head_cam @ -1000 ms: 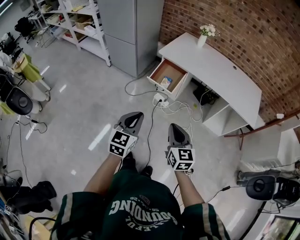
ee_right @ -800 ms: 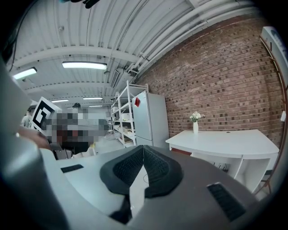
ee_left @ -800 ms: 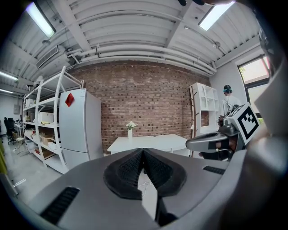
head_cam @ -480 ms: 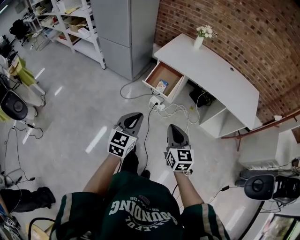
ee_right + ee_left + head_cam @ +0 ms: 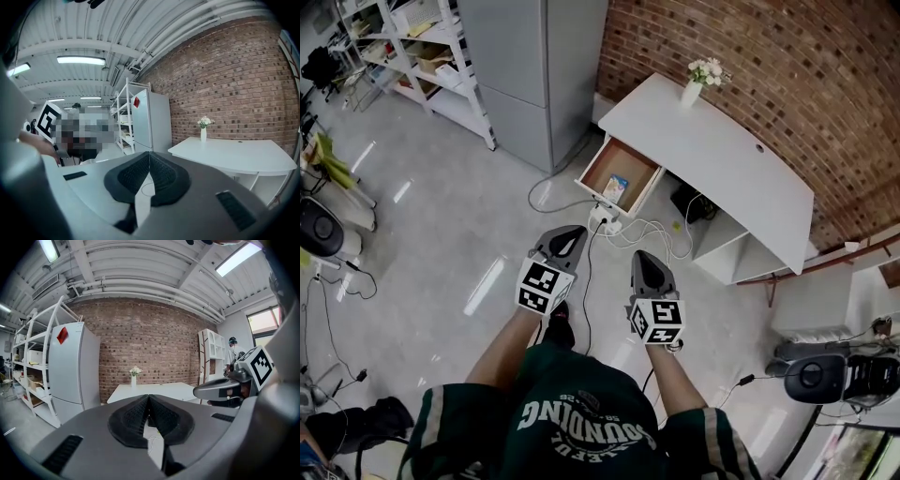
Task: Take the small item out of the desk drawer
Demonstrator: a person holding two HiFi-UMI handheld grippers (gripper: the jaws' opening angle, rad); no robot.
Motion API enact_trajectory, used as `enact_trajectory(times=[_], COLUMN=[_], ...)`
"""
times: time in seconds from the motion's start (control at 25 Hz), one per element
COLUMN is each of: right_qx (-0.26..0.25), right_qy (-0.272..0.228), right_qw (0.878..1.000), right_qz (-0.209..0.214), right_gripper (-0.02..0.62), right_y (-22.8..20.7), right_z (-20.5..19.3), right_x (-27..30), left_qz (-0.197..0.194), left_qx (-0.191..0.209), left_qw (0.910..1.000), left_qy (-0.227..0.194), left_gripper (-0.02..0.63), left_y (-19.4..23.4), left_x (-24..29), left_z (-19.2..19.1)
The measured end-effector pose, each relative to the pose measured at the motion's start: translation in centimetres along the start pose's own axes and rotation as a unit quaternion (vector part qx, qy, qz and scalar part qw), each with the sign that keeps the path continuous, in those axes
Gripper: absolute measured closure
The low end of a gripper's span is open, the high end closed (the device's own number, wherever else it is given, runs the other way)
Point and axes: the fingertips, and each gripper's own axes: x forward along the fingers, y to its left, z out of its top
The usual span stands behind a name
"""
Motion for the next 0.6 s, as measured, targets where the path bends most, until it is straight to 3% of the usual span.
enact_trajectory(times=[0.6], right_qx=[0.004], right_qy=[0.006], right_qw=[0.999], right_qz=[-0.038], right_gripper=[0.571], right_y=[-1.4], right_z=[2.5], right_x=[11.6], left_qz=[-0.042], left_qx=[-0.003], left_qw=[0.9991], left_qy=[0.002], left_gripper=[0.591], left_y=[9.8], left_x=[8.4], left_z=[0.9])
